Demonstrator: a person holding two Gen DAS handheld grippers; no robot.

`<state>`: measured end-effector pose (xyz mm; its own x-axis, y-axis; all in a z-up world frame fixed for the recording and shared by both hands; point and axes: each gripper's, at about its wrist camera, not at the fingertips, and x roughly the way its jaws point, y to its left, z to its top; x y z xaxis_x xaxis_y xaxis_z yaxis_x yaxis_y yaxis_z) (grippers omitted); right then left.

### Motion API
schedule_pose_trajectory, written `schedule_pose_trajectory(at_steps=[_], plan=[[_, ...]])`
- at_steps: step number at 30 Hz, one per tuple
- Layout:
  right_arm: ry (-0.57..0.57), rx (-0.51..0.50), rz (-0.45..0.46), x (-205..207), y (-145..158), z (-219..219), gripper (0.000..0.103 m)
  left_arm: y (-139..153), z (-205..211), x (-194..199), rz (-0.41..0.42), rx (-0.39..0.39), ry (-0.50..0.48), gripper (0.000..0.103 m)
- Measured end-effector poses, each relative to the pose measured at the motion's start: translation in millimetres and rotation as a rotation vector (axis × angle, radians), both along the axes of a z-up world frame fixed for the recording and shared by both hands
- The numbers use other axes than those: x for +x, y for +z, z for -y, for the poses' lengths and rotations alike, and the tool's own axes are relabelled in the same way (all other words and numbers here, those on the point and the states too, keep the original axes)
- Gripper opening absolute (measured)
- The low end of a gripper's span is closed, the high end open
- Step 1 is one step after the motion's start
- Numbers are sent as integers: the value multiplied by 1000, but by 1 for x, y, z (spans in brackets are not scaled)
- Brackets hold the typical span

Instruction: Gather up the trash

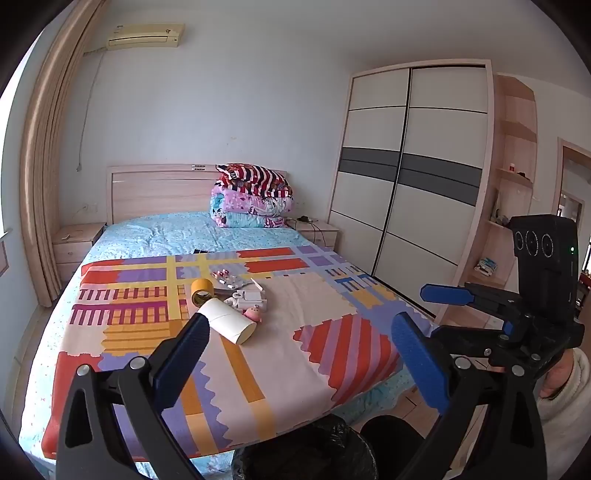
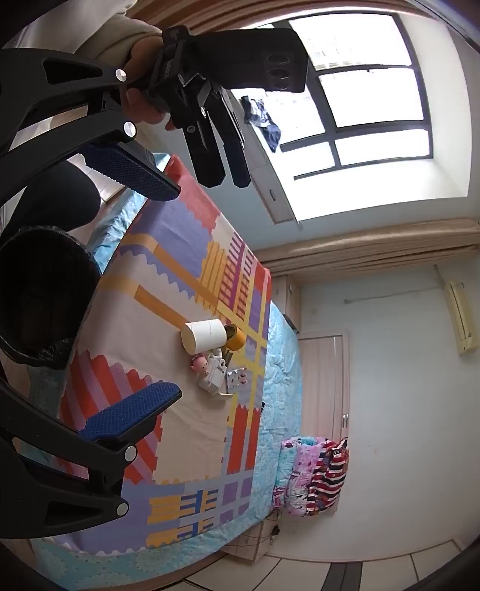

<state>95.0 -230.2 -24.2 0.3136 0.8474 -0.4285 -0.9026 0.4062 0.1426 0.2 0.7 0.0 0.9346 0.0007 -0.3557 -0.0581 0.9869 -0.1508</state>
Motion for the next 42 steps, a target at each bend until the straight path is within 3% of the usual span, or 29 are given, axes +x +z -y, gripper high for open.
schedule_pose_trajectory(at_steps=[42], plan=[[12, -1, 0, 3, 1, -7, 100, -2, -4, 0, -5, -6, -11, 95]])
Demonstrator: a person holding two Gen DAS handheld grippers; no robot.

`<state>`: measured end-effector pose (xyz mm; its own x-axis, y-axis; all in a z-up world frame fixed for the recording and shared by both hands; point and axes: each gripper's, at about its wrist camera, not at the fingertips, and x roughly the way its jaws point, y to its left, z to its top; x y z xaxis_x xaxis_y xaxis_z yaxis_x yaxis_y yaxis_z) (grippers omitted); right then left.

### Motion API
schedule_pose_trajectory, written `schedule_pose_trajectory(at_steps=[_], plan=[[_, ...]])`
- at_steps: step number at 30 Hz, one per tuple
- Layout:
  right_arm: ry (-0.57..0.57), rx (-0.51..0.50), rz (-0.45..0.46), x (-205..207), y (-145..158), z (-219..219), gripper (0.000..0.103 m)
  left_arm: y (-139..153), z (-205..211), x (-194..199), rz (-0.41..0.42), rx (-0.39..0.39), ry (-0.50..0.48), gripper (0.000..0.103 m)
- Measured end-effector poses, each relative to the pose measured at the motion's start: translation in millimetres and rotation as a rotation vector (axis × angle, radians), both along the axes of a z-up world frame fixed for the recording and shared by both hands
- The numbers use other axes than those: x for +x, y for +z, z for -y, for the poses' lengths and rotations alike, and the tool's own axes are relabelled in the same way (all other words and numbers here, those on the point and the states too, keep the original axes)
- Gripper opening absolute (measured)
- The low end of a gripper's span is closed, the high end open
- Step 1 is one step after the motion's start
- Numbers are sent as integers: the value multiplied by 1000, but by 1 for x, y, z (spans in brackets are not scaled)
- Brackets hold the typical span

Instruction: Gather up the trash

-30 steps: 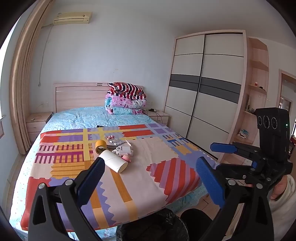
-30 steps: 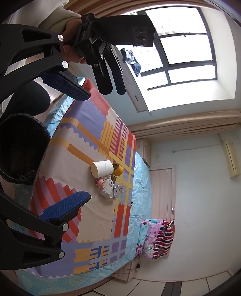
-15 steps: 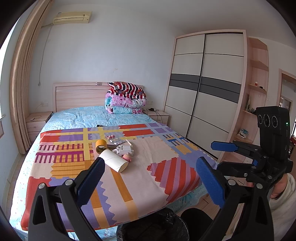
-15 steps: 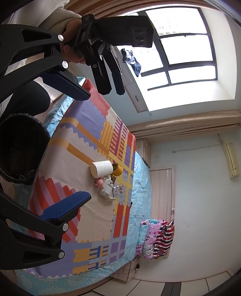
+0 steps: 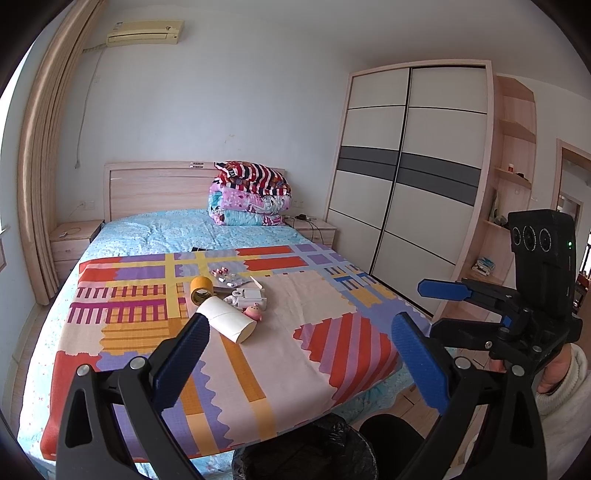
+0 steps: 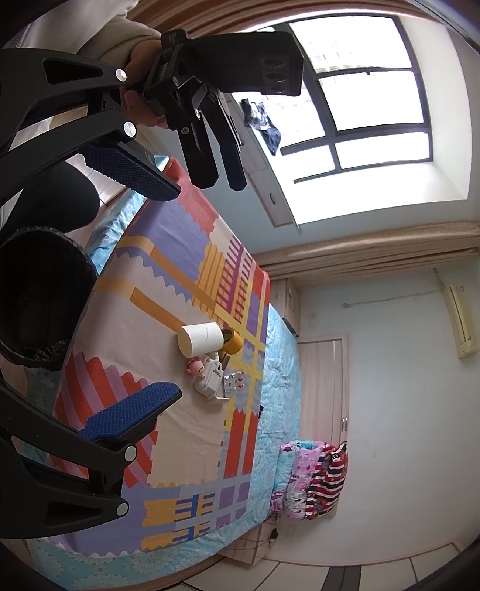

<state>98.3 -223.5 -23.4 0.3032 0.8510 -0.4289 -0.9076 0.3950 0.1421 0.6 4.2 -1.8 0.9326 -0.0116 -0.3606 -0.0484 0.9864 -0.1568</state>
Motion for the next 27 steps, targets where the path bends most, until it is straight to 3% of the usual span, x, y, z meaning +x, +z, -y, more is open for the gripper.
schedule_pose_trajectory(at_steps=[27], plan=[[-36, -41, -86, 30, -24, -17, 100, -34, -26, 37, -103, -68, 5, 95]])
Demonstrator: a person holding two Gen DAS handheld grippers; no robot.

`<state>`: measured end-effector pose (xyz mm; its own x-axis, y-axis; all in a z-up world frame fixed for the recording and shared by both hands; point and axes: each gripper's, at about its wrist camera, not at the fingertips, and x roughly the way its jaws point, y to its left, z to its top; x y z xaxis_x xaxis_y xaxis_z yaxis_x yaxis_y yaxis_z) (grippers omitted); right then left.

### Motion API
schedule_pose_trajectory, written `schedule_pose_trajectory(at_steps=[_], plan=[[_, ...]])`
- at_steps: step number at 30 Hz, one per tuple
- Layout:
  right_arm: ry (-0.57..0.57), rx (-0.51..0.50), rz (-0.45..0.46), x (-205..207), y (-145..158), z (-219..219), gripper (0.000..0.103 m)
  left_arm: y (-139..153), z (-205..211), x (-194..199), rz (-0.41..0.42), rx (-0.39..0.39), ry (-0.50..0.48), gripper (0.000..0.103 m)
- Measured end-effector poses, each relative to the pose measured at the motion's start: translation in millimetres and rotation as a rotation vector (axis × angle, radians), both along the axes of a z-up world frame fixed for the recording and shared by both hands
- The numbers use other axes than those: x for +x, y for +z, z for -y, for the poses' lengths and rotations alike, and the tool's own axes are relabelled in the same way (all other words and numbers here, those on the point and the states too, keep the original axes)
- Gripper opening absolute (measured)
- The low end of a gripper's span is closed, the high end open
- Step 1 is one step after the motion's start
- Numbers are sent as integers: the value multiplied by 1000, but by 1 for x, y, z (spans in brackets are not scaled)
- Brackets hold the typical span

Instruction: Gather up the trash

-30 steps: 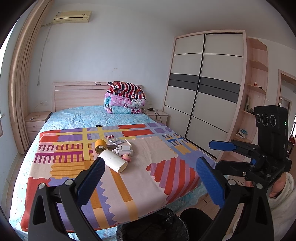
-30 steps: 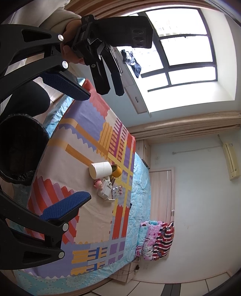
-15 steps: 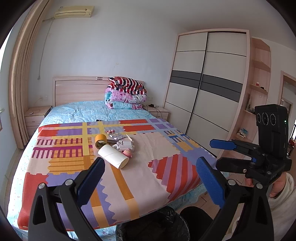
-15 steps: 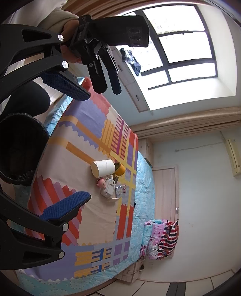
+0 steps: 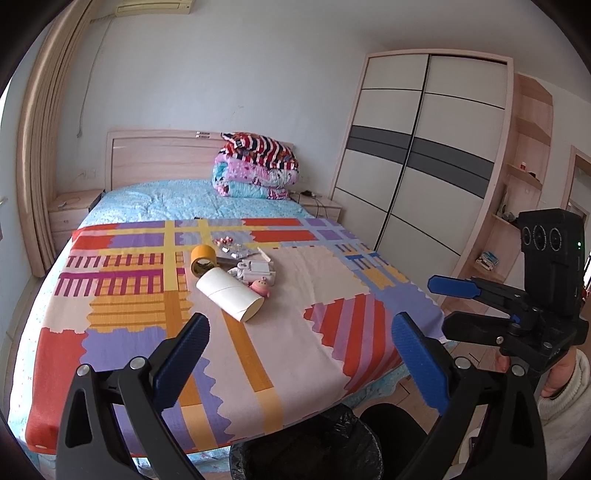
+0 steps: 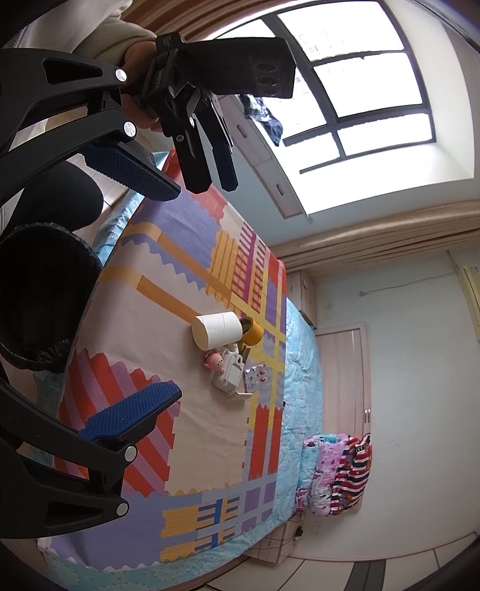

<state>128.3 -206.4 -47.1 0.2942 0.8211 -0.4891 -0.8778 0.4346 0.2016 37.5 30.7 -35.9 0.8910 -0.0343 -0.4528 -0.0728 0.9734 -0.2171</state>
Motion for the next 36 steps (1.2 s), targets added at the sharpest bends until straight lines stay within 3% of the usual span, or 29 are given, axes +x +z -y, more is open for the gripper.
schedule_pose_trajectory(at_steps=[19, 36], plan=[[-56, -34, -71, 38, -23, -17, 98, -28, -32, 65, -141, -49, 1, 95], [-78, -55, -95, 87, -41, -45, 98, -69, -68, 151, -300, -79, 48, 95]])
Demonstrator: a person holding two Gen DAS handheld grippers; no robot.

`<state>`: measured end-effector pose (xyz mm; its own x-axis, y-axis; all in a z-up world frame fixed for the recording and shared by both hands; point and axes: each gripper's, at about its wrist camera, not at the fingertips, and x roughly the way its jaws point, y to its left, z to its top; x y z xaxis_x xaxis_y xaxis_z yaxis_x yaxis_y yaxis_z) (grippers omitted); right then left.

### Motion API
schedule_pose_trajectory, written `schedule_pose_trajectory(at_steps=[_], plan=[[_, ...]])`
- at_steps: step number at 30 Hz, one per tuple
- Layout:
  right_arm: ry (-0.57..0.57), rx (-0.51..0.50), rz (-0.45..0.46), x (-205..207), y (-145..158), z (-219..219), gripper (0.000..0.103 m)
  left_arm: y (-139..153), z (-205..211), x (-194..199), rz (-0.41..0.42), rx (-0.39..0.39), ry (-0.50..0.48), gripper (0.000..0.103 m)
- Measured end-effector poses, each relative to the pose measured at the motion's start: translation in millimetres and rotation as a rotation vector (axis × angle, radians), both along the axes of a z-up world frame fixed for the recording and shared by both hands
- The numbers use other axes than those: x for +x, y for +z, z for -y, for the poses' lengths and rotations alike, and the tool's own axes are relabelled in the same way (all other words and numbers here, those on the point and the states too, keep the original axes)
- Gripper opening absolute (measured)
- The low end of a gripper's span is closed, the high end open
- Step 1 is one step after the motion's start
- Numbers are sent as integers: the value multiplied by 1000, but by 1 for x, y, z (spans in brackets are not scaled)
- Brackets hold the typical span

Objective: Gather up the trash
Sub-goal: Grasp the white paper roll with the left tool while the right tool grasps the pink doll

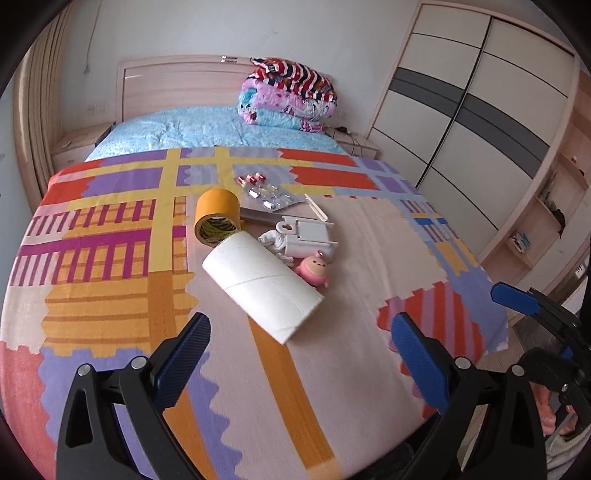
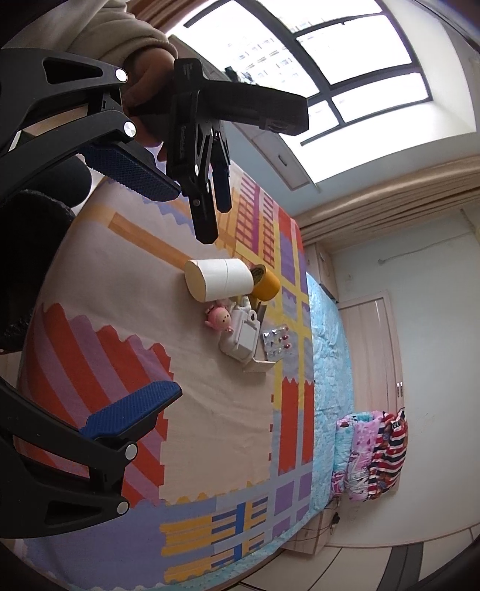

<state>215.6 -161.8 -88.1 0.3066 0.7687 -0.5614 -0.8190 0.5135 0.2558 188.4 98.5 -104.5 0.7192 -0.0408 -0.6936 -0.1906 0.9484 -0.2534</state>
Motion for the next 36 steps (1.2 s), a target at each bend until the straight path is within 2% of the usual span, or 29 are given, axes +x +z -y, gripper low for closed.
schedule_pose_trajectory(at_steps=[8, 12, 15, 21, 23, 27, 29, 32, 34, 36], plan=[[-42, 6, -21, 34, -6, -12, 98, -21, -7, 38, -66, 35, 32, 95], [-50, -7, -29, 46, -13, -20, 98, -29, -15, 50, -72, 11, 79, 95], [-57, -14, -35, 56, -16, -24, 91, -32, -18, 56, -86, 17, 102, 95], [-53, -20, -56, 66, -23, -35, 89, -40, -16, 62, -112, 66, 106, 95], [-43, -29, -56, 66, -25, -40, 86, -43, -15, 64, -119, 75, 104, 87], [-38, -38, -65, 67, -30, -47, 82, -47, -14, 64, -127, 78, 101, 81], [-39, -45, -72, 68, -32, -52, 82, -48, -12, 63, -130, 84, 87, 66], [-31, -55, -79, 66, -35, -58, 78, -49, -12, 59, -128, 73, 80, 52], [-24, -62, -83, 66, -38, -66, 78, -50, -15, 53, -124, 59, 89, 44], [-24, -79, -92, 67, -44, -75, 75, -50, -19, 47, -119, 44, 100, 42]])
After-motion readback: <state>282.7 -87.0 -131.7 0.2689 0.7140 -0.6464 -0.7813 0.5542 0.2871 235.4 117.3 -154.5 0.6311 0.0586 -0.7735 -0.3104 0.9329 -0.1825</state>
